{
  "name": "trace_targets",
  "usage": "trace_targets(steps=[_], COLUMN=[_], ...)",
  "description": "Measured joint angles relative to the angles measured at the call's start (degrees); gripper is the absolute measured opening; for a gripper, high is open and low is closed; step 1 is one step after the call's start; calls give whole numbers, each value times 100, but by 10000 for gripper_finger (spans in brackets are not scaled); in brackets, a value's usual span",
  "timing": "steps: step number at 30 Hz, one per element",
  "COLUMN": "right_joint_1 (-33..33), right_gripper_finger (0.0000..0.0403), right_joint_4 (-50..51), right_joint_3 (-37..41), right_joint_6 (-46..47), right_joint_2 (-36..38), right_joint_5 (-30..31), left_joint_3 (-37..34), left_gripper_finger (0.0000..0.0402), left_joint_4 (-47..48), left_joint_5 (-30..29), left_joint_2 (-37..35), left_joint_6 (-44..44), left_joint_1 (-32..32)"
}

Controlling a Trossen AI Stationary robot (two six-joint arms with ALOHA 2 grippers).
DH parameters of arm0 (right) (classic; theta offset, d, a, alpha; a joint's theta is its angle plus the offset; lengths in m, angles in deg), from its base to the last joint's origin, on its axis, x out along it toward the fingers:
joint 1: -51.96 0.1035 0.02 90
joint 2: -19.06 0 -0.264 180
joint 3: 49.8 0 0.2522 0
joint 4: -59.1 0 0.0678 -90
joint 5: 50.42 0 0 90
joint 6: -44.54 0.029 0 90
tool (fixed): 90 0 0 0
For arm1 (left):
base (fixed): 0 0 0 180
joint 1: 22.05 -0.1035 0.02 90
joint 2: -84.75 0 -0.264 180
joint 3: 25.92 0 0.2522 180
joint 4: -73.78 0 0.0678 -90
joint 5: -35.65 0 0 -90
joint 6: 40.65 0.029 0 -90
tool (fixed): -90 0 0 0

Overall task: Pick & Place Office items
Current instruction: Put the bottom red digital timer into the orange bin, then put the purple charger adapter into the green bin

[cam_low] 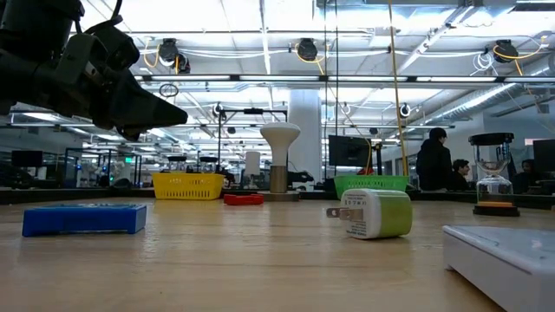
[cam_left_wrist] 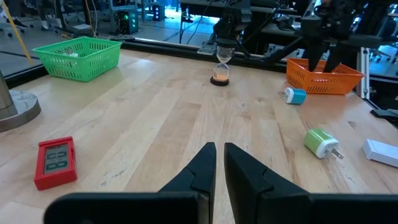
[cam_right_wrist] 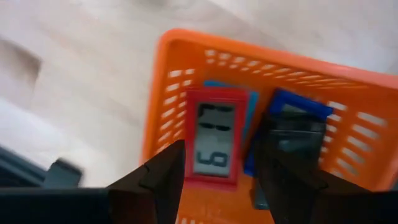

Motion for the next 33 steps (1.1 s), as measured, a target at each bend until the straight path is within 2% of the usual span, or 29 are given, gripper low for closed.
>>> trace_targets(steps=[4,7,12,17,21,26,30,33], right_joint_1=[-86,-140,-182,-275,-459,-666,-855,-1114], right_gripper_finger=[180,162,106,36,4,7,2,1], right_joint_4=[-253,-363,-316,-9,123,-219,-672,-1370], right_joint_3=[0,0,-4,-4,-7,-7,-5,193], right_joint_6=[-444,-760,-1158,-1755,-2620,-4286,-5872,-6877], right_joint_2=[34,128,350,623,930,1232,1261,1260], right_joint_5=[-191,-300,-278,-112,658,1788,3071,3943], left_joint_3=[0,0,28,173,373,723,1006,1153], left_gripper_finger=[33,33,33,33,33,33,33,33], left_joint_4=[0,-2,7,54,190,673,1339,1730], left_joint_5=[1,1,7,489,563,562,563,559], left_joint_2=[0,0,0,0,0,-2,0,0], left_joint_6=[2,-3,-333,-311,90,221,312,265], left_joint_1=[0,0,-34,-182,-169,-111,-84,-83])
